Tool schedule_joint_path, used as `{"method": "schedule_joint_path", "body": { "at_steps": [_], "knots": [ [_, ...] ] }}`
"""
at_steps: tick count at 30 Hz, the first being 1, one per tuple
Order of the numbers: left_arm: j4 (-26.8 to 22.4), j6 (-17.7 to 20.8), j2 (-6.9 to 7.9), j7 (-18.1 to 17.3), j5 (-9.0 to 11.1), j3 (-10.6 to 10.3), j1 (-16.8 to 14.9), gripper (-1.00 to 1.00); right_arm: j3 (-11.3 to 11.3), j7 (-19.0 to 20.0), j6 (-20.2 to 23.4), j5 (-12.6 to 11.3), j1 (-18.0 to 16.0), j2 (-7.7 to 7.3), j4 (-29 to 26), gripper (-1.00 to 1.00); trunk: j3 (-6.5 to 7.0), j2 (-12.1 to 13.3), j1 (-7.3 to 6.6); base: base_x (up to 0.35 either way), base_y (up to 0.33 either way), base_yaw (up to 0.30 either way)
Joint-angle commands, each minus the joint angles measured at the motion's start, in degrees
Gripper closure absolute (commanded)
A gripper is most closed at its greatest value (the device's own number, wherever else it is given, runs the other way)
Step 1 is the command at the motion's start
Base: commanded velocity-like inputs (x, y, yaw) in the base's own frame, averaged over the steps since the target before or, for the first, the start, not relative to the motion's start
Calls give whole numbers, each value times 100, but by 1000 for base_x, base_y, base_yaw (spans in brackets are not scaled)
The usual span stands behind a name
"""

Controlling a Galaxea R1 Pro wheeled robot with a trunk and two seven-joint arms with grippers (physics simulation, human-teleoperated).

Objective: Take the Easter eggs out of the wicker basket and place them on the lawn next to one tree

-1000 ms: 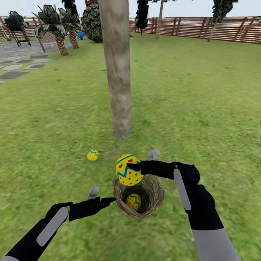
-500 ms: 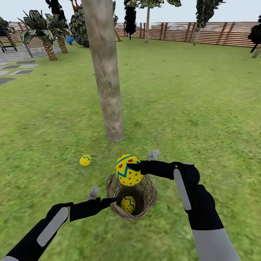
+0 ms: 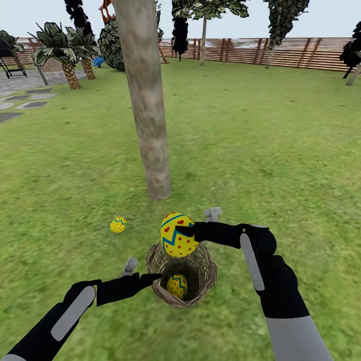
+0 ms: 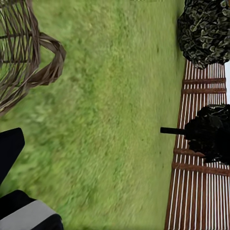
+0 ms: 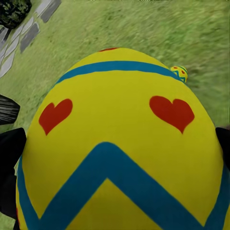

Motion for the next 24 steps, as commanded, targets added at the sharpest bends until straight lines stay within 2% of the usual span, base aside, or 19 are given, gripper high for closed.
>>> {"method": "schedule_joint_path", "body": {
  "at_steps": [1, 19, 24],
  "knots": [
    [0, 23, 4, 2, 27, -9, -5, -100, -4, -23, 45, -45, -4, 2, -3, 100, 5, -2, 0, 0, 0, 0],
    [-6, 23, 0, 2, 27, -15, -4, -100, -4, -23, 45, -36, -4, 5, -3, 100, 172, -2, 0, -2, 0, 0],
    [-1, 23, 0, 2, 27, -15, -5, -100, -4, -23, 45, -36, -4, 6, -3, 100, 218, -2, 0, -212, 0, 0]
  ]
}}
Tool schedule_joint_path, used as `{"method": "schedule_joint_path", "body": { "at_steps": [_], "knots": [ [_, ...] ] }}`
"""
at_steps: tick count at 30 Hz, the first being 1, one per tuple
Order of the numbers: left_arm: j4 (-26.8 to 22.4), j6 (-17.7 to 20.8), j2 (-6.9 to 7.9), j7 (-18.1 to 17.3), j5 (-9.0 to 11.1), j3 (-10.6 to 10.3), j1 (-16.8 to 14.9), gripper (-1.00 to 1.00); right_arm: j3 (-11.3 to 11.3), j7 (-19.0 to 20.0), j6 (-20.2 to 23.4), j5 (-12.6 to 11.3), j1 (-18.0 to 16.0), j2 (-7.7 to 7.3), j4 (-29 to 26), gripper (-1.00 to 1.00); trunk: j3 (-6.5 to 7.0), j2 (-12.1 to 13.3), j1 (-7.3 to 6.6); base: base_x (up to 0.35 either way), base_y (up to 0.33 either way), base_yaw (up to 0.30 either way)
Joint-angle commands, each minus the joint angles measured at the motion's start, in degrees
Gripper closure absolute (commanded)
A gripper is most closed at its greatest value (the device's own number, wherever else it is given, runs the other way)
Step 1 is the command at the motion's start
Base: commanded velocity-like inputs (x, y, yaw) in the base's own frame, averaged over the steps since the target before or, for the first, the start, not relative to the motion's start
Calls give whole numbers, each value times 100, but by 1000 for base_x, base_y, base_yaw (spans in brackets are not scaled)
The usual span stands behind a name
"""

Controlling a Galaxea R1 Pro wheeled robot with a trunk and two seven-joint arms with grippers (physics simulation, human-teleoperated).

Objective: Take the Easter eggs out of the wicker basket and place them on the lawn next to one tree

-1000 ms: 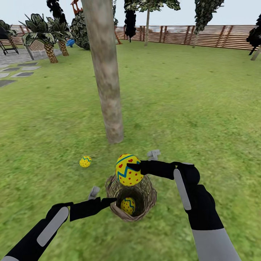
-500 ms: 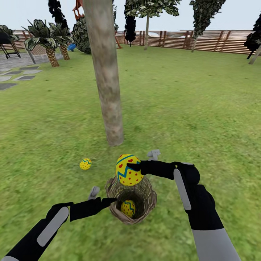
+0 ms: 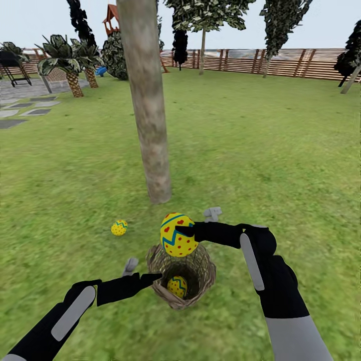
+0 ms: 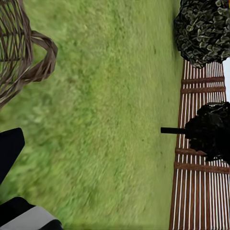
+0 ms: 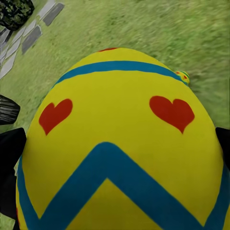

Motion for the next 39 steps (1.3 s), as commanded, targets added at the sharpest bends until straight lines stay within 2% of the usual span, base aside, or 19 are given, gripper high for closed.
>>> {"method": "schedule_joint_path", "body": {
  "at_steps": [1, 20, 28, 39],
  "knots": [
    [0, 23, 7, 1, 28, -7, -5, -100, -4, -24, 45, -46, -4, 4, -2, 100, 5, -3, -2, -69, 0, 0],
    [1, 23, -38, 1, 28, -7, -5, -100, -4, -24, 45, -46, -4, 4, -2, 100, 181, -3, -2, -3, 0, 29],
    [1, 23, -39, 1, 28, -7, -3, -100, -4, -15, 45, -47, -4, 4, -2, 100, 193, -3, -2, 0, 0, 8],
    [-1, 23, -46, 1, 28, -15, -3, -100, -4, -22, -50, -46, -4, -1, -2, 100, 294, -3, -2, 0, 0, 0]
  ]
}}
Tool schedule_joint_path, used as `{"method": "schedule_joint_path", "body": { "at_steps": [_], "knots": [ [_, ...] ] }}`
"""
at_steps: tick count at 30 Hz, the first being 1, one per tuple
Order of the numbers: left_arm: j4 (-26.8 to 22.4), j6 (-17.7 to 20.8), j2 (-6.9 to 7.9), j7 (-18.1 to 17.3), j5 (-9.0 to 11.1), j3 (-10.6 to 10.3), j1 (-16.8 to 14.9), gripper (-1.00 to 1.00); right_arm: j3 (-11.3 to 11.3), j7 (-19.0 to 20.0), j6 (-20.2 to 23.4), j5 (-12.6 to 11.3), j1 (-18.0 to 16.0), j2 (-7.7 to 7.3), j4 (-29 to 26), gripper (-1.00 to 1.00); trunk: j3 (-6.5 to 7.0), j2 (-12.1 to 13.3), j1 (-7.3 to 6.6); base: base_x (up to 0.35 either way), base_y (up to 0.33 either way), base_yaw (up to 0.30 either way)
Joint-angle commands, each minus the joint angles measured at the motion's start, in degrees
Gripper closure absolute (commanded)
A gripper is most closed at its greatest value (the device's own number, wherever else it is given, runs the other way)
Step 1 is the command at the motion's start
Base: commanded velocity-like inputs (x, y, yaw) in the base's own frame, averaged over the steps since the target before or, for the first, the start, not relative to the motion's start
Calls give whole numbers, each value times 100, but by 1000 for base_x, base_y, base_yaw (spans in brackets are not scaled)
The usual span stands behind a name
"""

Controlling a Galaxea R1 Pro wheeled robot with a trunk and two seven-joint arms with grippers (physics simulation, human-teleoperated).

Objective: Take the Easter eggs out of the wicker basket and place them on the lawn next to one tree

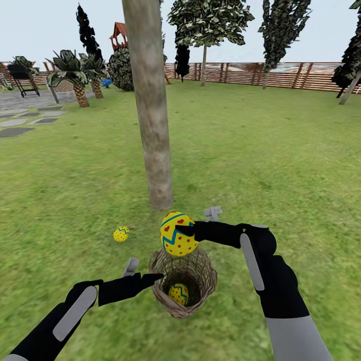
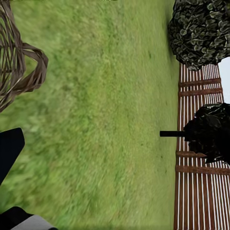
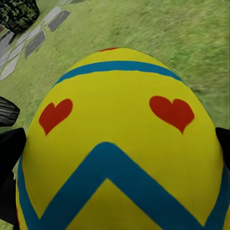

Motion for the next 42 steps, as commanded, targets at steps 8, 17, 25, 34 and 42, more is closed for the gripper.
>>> {"method": "schedule_joint_path", "body": {
  "at_steps": [8, 17, 25, 34, 42],
  "knots": [
    [-7, 23, -19, 1, 27, -8, -4, -100, -4, -25, 44, -45, 9, 3, -2, 100, 69, -3, 0, 0, 0, 0],
    [-7, 23, -21, 0, 27, -8, -7, -100, -4, -25, 43, -45, 26, 7, -2, 100, 151, -3, 0, 0, 0, 0],
    [-3, 23, -28, 1, 27, -8, -6, -100, -4, -24, 43, -45, 31, 8, -2, 100, 225, -3, 0, 0, 0, 0],
    [-2, 23, -28, 1, 27, -8, -7, -100, -4, -25, 43, -45, 31, 6, -2, 100, 307, -3, 0, 0, 0, 0],
    [-3, 23, -28, 1, 27, -8, -6, -100, -4, -24, 43, -45, 31, 6, -2, 100, 381, -3, 0, 0, 0, 0]
  ]
}}
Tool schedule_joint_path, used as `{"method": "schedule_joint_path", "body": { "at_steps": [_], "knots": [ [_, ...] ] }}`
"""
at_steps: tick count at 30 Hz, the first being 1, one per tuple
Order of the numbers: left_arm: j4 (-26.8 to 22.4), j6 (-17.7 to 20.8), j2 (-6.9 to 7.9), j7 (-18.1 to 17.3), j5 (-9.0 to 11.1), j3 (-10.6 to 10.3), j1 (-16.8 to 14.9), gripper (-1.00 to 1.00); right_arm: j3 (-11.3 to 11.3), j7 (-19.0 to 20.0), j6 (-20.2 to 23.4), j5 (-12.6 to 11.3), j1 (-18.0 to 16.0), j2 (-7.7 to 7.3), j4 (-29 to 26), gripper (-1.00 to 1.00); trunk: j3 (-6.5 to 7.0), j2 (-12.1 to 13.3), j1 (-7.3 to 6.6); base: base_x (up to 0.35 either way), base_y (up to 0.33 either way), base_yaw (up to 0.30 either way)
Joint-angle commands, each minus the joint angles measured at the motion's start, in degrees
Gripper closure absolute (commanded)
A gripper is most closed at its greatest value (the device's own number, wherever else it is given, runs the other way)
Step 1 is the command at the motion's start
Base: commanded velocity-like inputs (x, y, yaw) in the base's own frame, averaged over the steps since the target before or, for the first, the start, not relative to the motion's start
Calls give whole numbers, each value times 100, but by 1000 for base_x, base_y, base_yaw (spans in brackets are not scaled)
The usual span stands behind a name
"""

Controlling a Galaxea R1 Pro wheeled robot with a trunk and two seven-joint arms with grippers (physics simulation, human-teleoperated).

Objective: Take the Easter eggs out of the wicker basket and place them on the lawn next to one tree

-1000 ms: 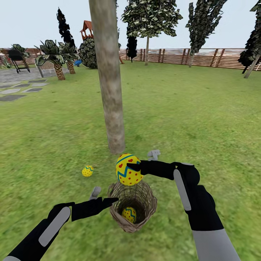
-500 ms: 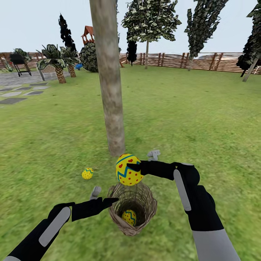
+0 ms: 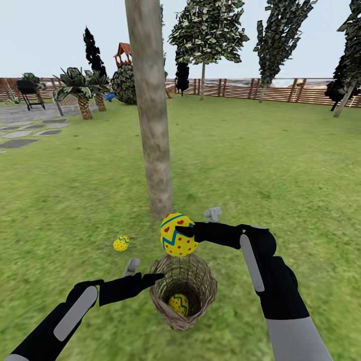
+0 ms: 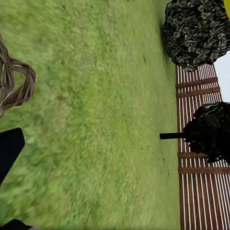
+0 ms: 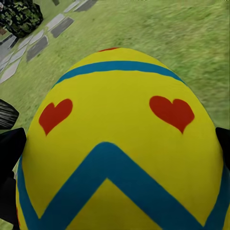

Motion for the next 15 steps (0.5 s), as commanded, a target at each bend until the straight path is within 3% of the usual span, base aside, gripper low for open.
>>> {"method": "schedule_joint_path", "body": {
  "at_steps": [1, 15],
  "knots": [
    [-2, 23, 4, 1, 27, -8, -5, -100, -4, -23, 45, -45, -4, 4, -2, 100, 4, -3, 0, 0, 0, 0],
    [4, 23, 4, 1, 27, -13, -4, -100, -4, -23, 45, -46, -4, 5, -2, 100, 133, -3, 0, 0, 0, 0]
  ]
}}
